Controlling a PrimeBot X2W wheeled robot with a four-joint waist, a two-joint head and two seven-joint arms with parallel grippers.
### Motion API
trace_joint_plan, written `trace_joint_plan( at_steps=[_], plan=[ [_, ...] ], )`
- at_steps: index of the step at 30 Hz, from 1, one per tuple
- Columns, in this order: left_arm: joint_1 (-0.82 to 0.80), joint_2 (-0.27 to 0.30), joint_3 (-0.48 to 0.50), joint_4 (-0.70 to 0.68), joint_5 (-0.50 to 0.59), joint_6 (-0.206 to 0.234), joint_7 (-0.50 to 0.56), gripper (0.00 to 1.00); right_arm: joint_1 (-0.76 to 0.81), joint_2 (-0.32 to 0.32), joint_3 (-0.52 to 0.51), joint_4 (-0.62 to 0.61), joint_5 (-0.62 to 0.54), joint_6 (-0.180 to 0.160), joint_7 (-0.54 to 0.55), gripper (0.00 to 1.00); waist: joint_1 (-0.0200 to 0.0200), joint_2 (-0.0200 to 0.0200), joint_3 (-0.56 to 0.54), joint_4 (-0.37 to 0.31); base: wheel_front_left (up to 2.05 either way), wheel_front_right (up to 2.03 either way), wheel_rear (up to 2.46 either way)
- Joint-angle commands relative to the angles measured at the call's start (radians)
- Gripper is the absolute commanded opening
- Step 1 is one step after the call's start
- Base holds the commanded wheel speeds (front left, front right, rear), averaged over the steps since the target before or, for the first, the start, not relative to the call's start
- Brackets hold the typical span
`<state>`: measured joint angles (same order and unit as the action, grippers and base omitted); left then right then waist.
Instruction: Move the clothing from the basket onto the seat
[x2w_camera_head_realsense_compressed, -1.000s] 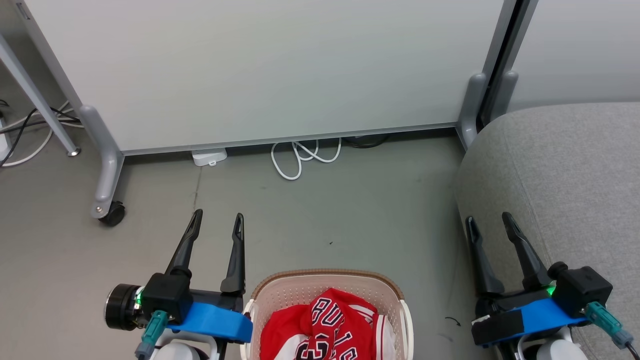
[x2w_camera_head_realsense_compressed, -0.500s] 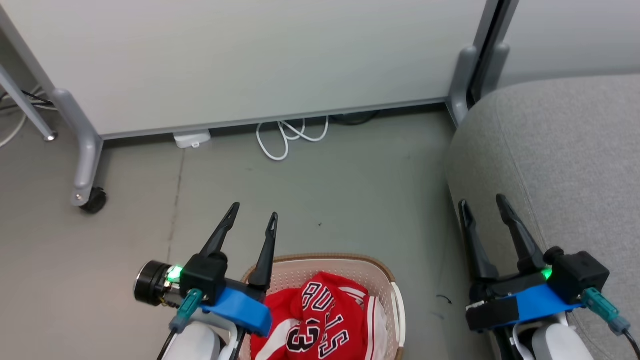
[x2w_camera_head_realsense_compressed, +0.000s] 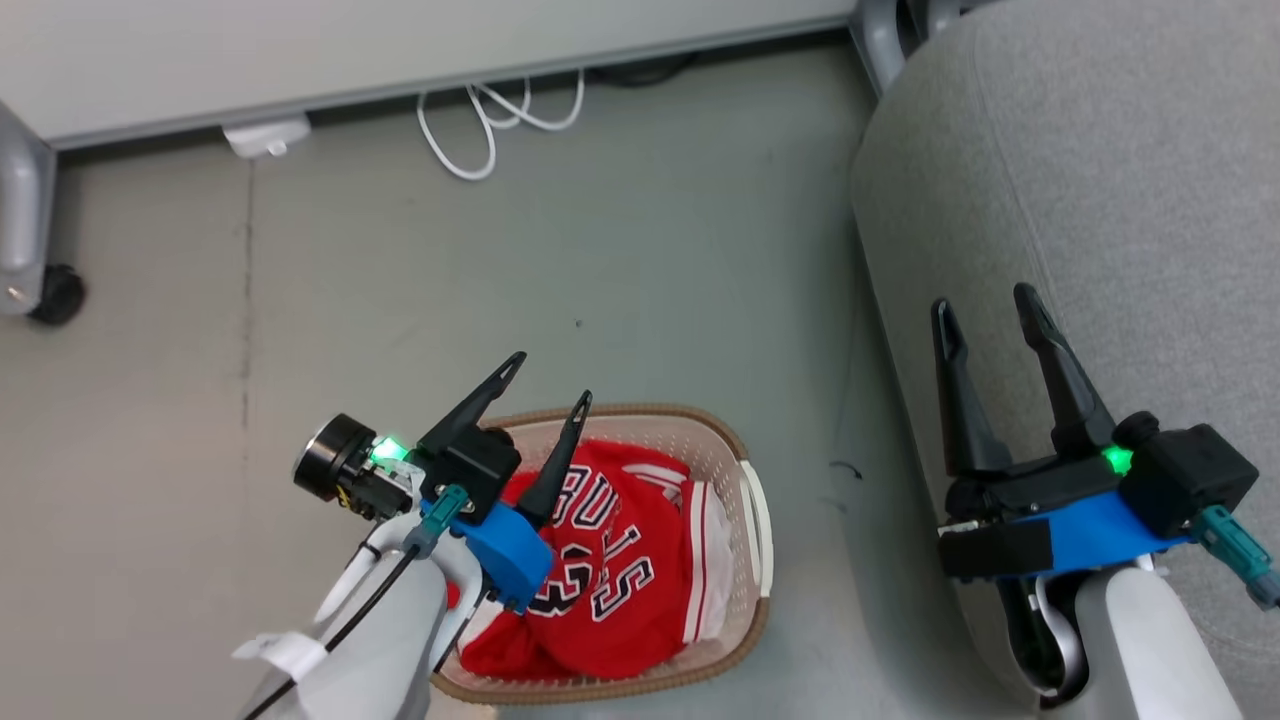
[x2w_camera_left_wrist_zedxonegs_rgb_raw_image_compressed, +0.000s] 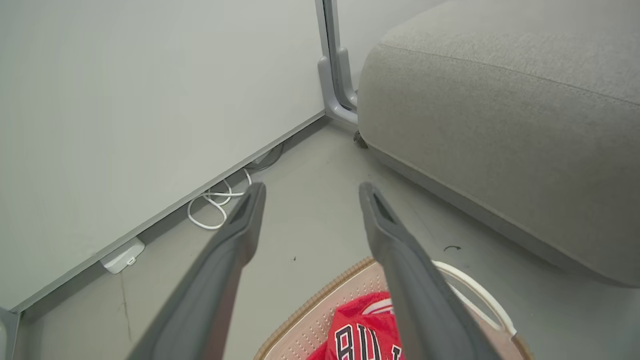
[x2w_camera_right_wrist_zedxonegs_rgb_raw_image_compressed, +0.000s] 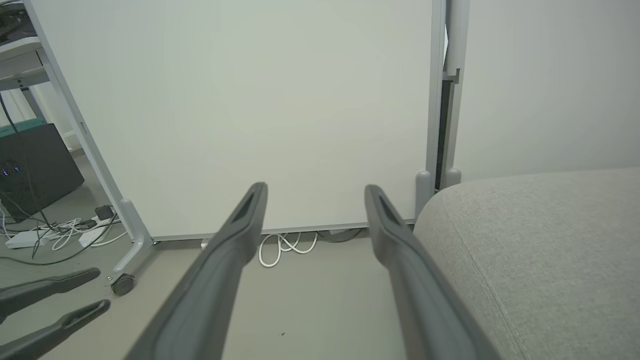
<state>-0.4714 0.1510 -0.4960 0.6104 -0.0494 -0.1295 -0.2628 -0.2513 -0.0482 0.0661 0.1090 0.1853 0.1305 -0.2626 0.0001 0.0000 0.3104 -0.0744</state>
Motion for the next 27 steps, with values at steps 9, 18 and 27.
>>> trace_joint_plan(
  at_steps=[9,18,27],
  plan=[
    [-0.17,0.043,-0.186,0.186,-0.032,-0.001,-0.003,1.0,-0.09,-0.004,0.004,-0.031,-0.009,0.0,-0.003,1.0,-0.0001,0.0,0.184,-0.047,0.0,0.0,0.0],
    [-0.301,0.041,-0.399,0.364,-0.073,-0.001,-0.003,1.0,-0.164,-0.004,0.017,-0.063,-0.026,0.0,-0.003,1.0,-0.0001,0.0,0.333,-0.058,0.0,0.0,0.0],
    [-0.366,0.022,-0.575,0.523,-0.144,-0.001,-0.003,1.0,-0.215,-0.004,0.022,-0.079,-0.035,0.0,-0.003,1.0,-0.0001,0.0,0.434,-0.08,0.0,0.0,0.0]
  ],
)
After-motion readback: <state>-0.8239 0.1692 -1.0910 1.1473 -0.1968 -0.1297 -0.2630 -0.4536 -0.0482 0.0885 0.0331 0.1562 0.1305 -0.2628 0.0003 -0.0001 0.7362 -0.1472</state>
